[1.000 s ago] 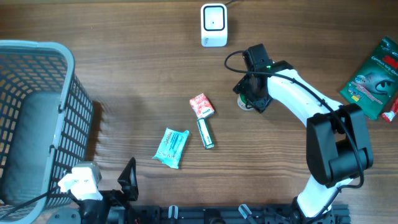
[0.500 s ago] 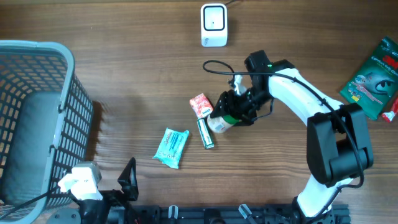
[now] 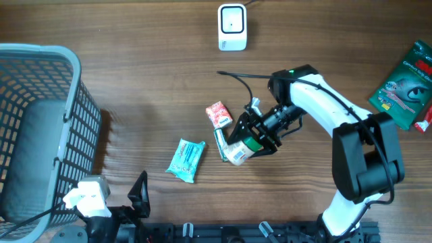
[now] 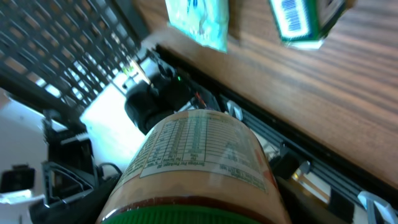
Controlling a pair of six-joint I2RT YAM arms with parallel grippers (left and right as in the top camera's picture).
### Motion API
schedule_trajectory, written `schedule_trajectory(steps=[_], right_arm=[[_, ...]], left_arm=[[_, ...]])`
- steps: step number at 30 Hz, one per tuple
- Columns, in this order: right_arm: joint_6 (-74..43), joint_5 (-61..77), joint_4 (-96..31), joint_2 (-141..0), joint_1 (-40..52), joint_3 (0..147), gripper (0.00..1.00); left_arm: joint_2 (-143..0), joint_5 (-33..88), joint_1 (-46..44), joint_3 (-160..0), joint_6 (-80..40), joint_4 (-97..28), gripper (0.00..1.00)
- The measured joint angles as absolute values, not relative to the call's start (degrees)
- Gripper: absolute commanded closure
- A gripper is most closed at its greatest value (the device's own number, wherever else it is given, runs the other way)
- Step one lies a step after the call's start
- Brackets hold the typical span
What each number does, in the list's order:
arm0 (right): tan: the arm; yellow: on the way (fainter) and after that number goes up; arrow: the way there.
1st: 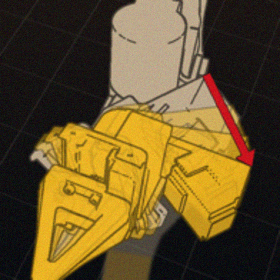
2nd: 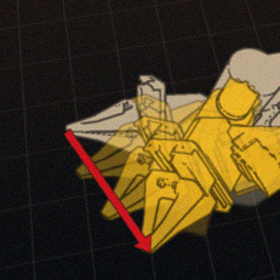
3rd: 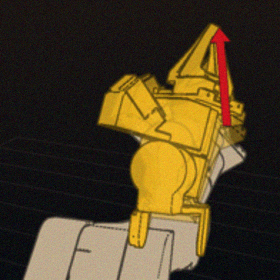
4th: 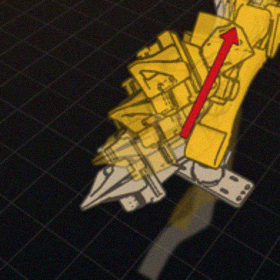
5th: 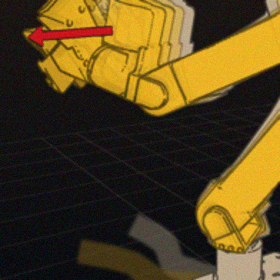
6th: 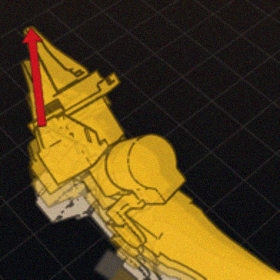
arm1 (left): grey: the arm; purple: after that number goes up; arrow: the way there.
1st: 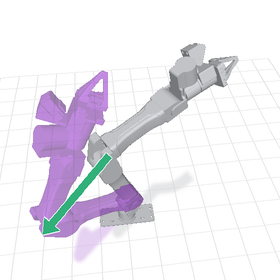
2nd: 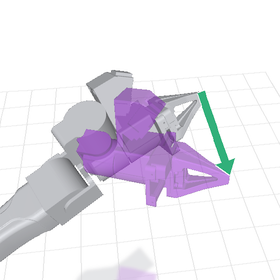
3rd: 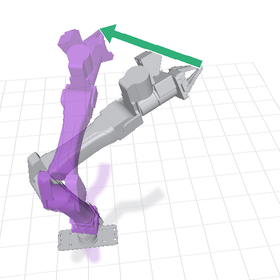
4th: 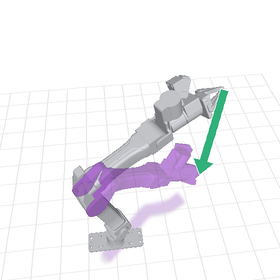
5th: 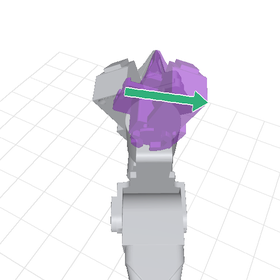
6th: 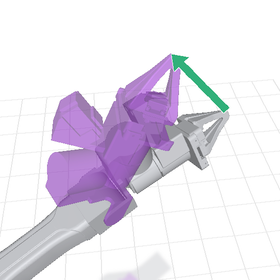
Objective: Scan the item barcode
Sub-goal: 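Lift the green bottle and carry it to the scanner window, then carry the bottle to the right edge and release it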
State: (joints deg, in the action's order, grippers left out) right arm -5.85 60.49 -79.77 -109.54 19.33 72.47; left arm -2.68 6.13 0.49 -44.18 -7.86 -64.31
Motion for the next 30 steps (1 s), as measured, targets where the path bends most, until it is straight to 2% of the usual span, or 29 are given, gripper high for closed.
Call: schedule_trajectory(steps=[6,10,18,20,23,26,30], right_arm=[[-4.2,60.7,-79.6,-109.5,26.1,72.5,0.37],[-4.2,60.9,-75.2,-109.5,29.3,72.5,0.37],[-18.7,50.3,-42.6,-109.5,29.3,72.6,0.41],[-21.7,48.9,-34.3,-109.5,29.1,72.6,0.39],[-24.8,44.1,-22.5,-109.5,27.7,73.5,0.30],[-26.0,32.9,-14.1,-109.5,27.0,74.1,0.28],[-24.1,11.6,-2.5,-109.5,27.0,74.3,0.28]], left_arm=[[-2.7,6.1,0.5,-44.2,-7.9,-64.3,0.00],[-2.7,6.1,0.5,-44.2,-7.9,-64.3,0.00],[-2.7,6.1,0.5,-44.2,-7.9,-64.3,0.00],[-2.7,6.1,0.5,-44.2,-7.9,-64.3,0.00],[-2.7,6.1,0.5,-44.2,-7.9,-64.3,0.00],[-2.7,6.1,0.5,-44.2,-7.9,-64.3,0.00],[-2.7,6.1,0.5,-44.2,-7.9,-64.3,0.00]])
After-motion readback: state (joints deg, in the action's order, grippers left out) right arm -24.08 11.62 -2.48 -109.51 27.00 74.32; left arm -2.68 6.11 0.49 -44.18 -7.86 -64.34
